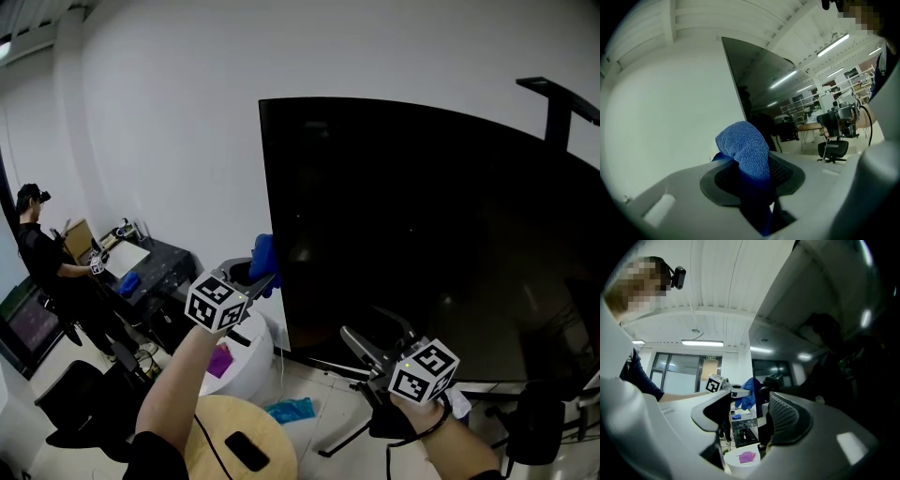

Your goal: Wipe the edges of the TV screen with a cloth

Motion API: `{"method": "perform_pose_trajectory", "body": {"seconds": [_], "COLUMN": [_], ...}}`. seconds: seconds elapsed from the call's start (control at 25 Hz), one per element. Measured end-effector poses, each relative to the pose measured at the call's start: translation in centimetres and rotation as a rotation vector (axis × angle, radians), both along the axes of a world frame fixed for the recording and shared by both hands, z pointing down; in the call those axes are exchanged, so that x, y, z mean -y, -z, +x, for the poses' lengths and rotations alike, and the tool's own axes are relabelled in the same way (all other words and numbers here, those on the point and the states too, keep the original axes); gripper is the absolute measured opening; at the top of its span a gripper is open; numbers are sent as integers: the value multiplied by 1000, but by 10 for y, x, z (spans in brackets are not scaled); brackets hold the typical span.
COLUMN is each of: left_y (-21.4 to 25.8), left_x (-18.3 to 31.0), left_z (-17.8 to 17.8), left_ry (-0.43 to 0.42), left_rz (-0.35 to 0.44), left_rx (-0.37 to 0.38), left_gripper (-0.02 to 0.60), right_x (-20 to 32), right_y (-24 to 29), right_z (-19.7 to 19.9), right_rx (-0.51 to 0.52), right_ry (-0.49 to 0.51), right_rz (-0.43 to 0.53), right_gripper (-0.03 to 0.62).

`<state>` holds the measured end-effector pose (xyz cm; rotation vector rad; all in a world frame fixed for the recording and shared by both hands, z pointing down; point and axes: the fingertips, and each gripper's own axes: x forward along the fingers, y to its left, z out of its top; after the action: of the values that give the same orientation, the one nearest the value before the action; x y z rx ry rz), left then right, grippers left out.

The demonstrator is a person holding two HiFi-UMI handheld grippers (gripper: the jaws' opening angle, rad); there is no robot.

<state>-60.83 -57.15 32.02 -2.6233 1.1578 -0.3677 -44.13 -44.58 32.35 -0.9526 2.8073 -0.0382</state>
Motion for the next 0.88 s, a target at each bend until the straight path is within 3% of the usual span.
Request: {"method": "perform_pose_trajectory", "body": {"seconds": [0.88], "left_y": [191], "left_x": [-6], "left_z": [-5], "left_ry": [50], "left_rz": [233], "left_rx": [160], "left_gripper": [130], "right_x": [-13], "right_y": [140], "right_z": [-17], "right_rx": [-96], "right_ry": [1], "right_rz": [220], "right_gripper": [253]}}
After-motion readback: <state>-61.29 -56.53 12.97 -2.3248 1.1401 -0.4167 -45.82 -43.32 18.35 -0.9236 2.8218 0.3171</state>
